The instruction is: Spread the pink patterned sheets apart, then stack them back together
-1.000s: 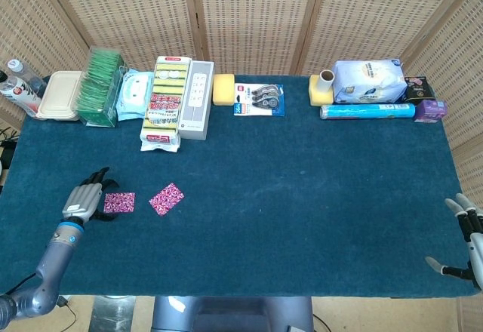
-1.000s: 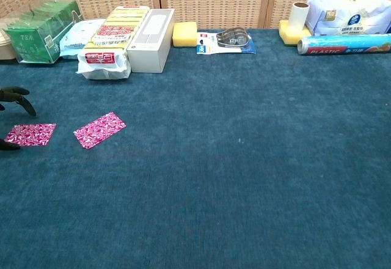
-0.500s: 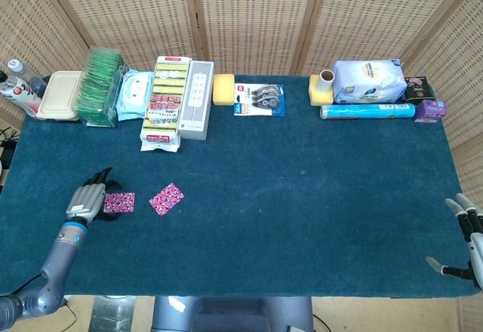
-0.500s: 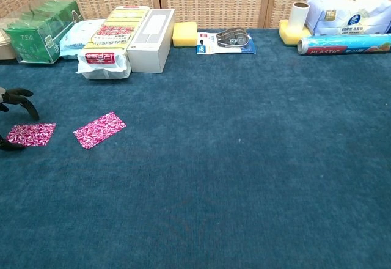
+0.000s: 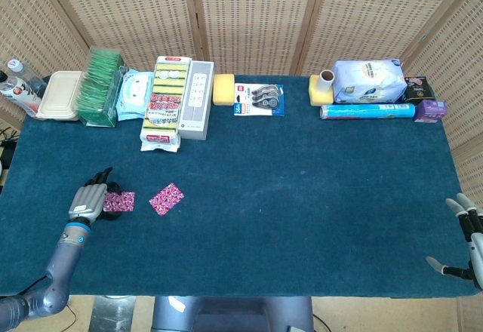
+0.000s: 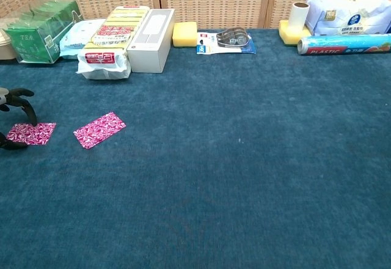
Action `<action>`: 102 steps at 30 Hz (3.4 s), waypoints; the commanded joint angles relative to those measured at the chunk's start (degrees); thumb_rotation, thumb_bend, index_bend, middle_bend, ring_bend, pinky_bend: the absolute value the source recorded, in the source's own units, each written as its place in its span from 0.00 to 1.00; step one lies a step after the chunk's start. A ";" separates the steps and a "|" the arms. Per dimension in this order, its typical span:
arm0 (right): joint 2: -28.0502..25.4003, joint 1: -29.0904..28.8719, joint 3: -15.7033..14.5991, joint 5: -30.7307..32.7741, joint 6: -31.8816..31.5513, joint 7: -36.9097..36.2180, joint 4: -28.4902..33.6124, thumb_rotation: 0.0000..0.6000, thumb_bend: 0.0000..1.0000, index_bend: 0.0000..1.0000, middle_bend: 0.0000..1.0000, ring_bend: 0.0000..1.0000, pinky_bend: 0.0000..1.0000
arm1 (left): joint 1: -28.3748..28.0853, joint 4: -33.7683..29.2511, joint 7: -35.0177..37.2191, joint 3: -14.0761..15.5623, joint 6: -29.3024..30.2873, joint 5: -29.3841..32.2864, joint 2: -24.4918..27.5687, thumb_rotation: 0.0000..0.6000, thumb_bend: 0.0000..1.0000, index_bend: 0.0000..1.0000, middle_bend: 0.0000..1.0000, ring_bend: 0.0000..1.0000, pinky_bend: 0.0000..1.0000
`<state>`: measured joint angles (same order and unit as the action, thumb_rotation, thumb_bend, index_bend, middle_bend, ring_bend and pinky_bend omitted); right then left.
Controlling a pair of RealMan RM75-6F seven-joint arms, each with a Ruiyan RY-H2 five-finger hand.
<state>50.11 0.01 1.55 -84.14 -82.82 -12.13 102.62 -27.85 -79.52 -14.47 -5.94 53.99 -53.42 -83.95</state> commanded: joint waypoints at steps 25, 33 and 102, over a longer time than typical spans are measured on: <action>-0.04 -0.01 -0.01 0.15 0.08 0.14 0.19 1.00 0.00 0.07 0.00 0.00 0.00 | -0.49 -1.78 -2.59 0.35 -0.20 0.38 2.66 1.00 0.17 0.40 0.00 0.00 0.11; -0.07 0.06 -0.03 0.05 -0.02 -0.18 0.00 1.00 0.00 0.07 0.00 0.00 0.00 | -0.90 -1.04 -3.72 0.28 -0.18 1.37 2.71 1.00 0.16 0.40 0.00 0.00 0.11; -0.16 0.13 0.15 0.24 -0.19 -0.25 0.12 1.00 0.00 0.07 0.00 0.00 0.00 | -4.56 -2.40 -11.63 0.70 0.04 10.40 0.90 1.00 0.22 0.36 0.00 0.00 0.11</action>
<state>49.95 0.15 1.69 -83.89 -83.01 -12.39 102.74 -32.40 -81.91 -26.10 -5.24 54.02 -43.04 -83.05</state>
